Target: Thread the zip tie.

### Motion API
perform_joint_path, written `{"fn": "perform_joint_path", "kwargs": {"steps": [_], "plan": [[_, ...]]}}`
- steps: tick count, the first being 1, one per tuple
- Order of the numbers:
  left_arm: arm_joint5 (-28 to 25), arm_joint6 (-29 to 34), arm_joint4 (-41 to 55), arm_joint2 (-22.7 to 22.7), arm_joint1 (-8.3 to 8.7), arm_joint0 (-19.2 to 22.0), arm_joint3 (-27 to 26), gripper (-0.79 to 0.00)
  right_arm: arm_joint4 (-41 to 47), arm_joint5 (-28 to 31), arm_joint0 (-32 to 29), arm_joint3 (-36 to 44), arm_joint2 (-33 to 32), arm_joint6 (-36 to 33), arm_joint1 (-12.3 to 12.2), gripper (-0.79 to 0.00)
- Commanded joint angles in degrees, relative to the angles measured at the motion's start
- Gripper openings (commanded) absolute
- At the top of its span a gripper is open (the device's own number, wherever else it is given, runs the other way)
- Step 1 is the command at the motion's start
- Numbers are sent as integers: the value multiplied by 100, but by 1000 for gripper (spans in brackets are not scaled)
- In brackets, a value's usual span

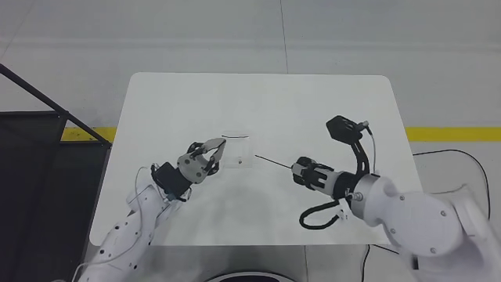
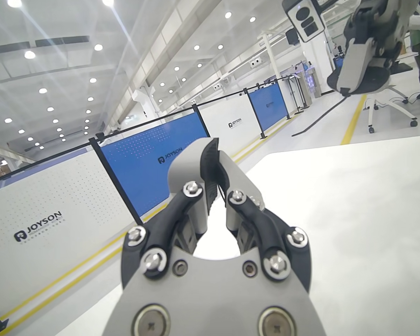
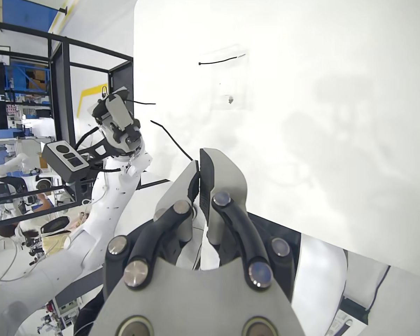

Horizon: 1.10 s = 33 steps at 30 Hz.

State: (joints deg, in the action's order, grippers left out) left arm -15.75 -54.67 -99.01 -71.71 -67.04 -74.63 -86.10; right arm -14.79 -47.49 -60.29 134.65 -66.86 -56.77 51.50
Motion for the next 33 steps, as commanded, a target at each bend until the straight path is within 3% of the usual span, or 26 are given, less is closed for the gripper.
{"fn": "perform_joint_path", "kwargs": {"steps": [1,12,22,25,33], "plan": [[19,12,20,33,-8,44,53,-785,158,-21,138,0,102,19,-31,-785],[66,14,61,216,-46,206,193,-785,1038,-213,864,-109,741,210,-276,-785],[130,-438,18,322,-58,285,364,-785,2996,-1051,2257,-799,1520,1049,-300,-785],[177,-517,77,336,-66,299,403,-785,3376,-1051,2653,-1101,1757,1049,-299,-785],[177,-517,77,336,-66,299,403,-785,3406,-1051,2687,-1126,1775,1049,-300,-785]]}}
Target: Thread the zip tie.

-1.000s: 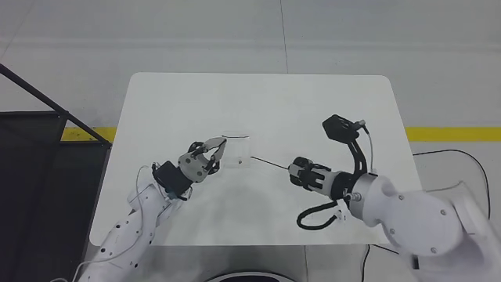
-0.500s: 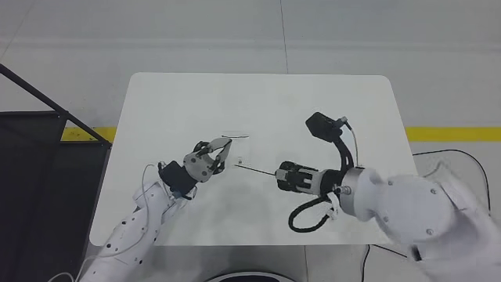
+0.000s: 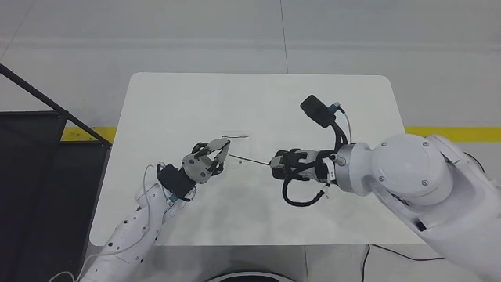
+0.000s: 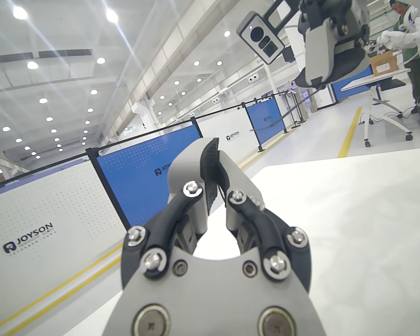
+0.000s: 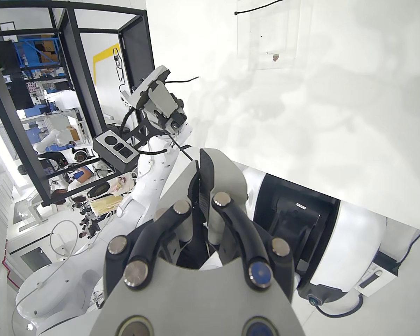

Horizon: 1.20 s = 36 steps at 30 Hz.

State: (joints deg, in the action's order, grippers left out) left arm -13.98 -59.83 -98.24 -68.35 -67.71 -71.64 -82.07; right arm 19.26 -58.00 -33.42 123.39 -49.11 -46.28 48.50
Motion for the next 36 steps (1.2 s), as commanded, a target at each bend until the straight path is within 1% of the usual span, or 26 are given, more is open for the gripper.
{"fn": "perform_joint_path", "kwargs": {"steps": [1,3,6,9,22,36], "plan": [[0,0,0,0,0,0,0,-785,0,0,0,0,0,0,0,-785],[0,0,0,0,0,0,0,-785,-1,31,-20,-7,-2,35,1,-785],[58,154,73,-12,-4,-68,-133,-785,100,181,-218,-2,-44,411,26,-785],[75,158,118,-40,0,-119,-195,-785,207,154,-263,9,-52,562,52,-785],[58,154,156,-69,5,-135,-210,-785,489,91,-185,-102,-76,728,123,-785],[58,154,156,-69,5,-135,-210,-785,564,0,-97,-190,-18,804,165,-785]]}}
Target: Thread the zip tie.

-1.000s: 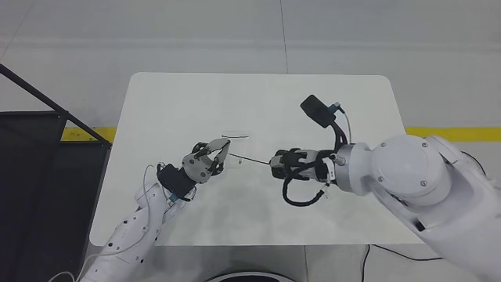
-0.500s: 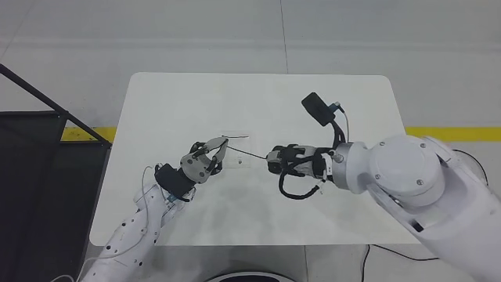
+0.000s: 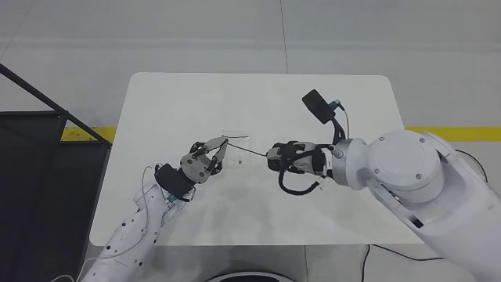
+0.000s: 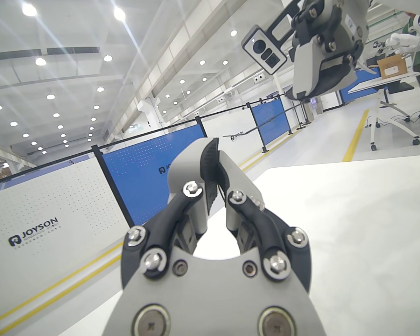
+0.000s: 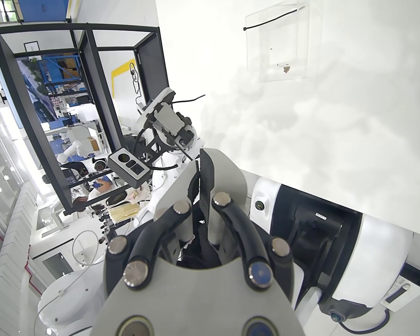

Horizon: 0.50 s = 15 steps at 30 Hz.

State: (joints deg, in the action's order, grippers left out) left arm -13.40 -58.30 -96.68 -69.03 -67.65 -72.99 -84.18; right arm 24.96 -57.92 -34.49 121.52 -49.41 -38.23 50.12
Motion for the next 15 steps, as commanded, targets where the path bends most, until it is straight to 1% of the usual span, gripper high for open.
{"fn": "perform_joint_path", "kwargs": {"steps": [1,15], "plan": [[0,0,0,0,0,0,0,-785,-5,-8,19,-10,21,1,5,-785],[0,0,0,0,0,0,0,-785,56,53,19,-46,65,81,32,-785]]}}
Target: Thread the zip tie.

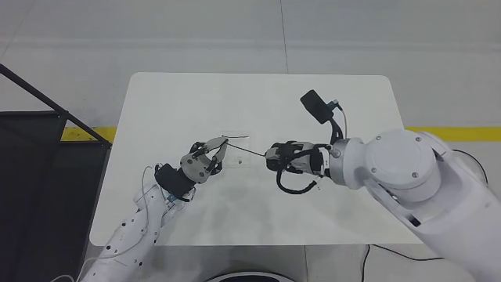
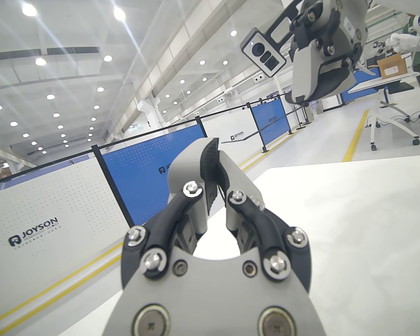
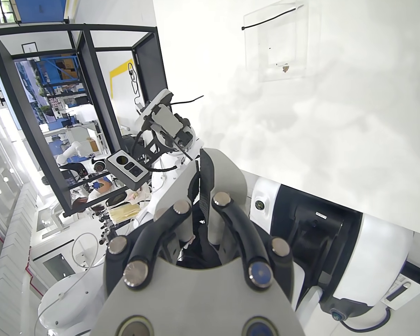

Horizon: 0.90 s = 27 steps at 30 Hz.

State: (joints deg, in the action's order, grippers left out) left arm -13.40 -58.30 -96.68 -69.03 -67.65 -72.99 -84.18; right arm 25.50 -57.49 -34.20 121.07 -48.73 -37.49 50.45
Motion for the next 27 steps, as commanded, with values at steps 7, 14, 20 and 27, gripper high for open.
{"fn": "perform_joint_path", "kwargs": {"steps": [7,14,20,27], "plan": [[0,0,0,0,0,0,0,-785,19,30,-50,-4,-23,12,-2,-785],[0,0,0,0,0,0,0,-785,37,73,-111,-1,-66,43,-6,-785],[0,0,0,0,0,0,0,-785,27,110,-188,31,-124,37,-25,-785],[0,0,0,0,0,0,0,-785,20,154,-259,50,-172,14,-41,-785]]}}
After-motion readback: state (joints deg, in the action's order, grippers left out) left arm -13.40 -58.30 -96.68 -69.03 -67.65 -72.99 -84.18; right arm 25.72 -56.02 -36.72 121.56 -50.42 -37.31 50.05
